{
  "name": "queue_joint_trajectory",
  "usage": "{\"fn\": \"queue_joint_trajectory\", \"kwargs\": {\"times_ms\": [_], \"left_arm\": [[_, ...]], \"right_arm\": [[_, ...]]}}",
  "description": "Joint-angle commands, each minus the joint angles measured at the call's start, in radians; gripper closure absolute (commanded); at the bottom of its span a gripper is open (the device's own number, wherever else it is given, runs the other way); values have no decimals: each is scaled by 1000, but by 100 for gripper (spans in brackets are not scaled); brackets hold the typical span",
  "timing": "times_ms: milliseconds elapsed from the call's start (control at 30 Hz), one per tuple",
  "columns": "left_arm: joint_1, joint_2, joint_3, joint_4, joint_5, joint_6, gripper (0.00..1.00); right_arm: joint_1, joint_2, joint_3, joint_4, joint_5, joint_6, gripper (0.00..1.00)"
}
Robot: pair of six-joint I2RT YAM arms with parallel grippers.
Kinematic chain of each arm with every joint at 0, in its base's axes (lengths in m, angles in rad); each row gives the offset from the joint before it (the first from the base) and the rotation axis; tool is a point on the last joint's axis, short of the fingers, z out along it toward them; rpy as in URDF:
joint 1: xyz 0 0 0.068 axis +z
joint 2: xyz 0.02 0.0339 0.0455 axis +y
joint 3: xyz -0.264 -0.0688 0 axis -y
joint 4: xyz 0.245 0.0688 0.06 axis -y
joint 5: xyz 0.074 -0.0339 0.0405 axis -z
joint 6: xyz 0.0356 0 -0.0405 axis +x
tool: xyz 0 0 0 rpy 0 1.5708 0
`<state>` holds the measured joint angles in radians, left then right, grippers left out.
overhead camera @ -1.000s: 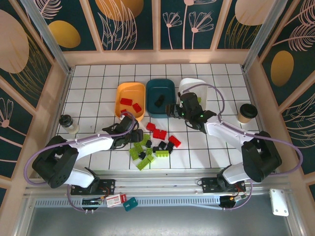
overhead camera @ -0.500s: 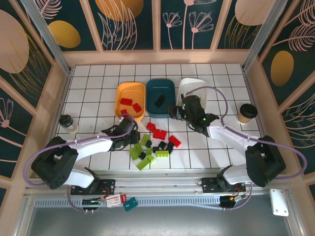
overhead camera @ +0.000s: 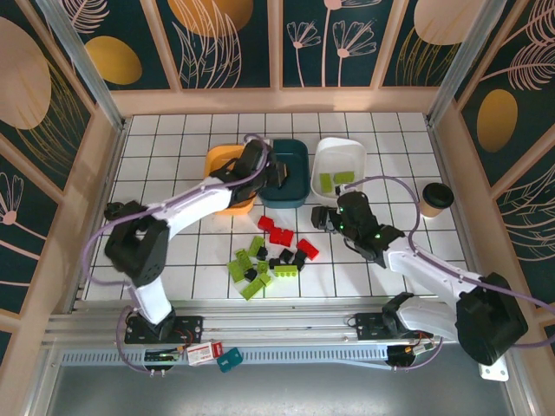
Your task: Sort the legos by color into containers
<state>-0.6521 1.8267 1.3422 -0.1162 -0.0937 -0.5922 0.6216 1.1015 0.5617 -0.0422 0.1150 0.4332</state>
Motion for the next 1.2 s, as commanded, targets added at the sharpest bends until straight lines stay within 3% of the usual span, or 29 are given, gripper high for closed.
{"fn": "queue_joint_trajectory", "kwargs": {"times_ms": [0, 233, 433, 600, 800, 967, 1167], "left_arm": [[20, 148, 142, -53, 15, 37, 82], [43, 387, 407, -132, 34, 28, 78], [43, 445, 522, -170, 43, 28, 47], [43, 364, 508, -148, 81, 22, 25], [35, 112, 283, -24, 139, -10, 2], [13, -151, -6, 78, 134, -38, 1], [6, -485, -407, 111, 18, -87, 1]], "right_arm": [[9, -55, -47, -3, 16, 39, 27], [17, -136, -115, -23, -27, 44, 27], [32, -181, -156, -46, -72, 48, 26], [53, -180, -166, -31, -94, 41, 26], [90, -123, -151, 11, -118, 26, 26], [150, -26, -96, 73, -128, -14, 26], [213, 170, 32, 130, -118, -80, 26]]}}
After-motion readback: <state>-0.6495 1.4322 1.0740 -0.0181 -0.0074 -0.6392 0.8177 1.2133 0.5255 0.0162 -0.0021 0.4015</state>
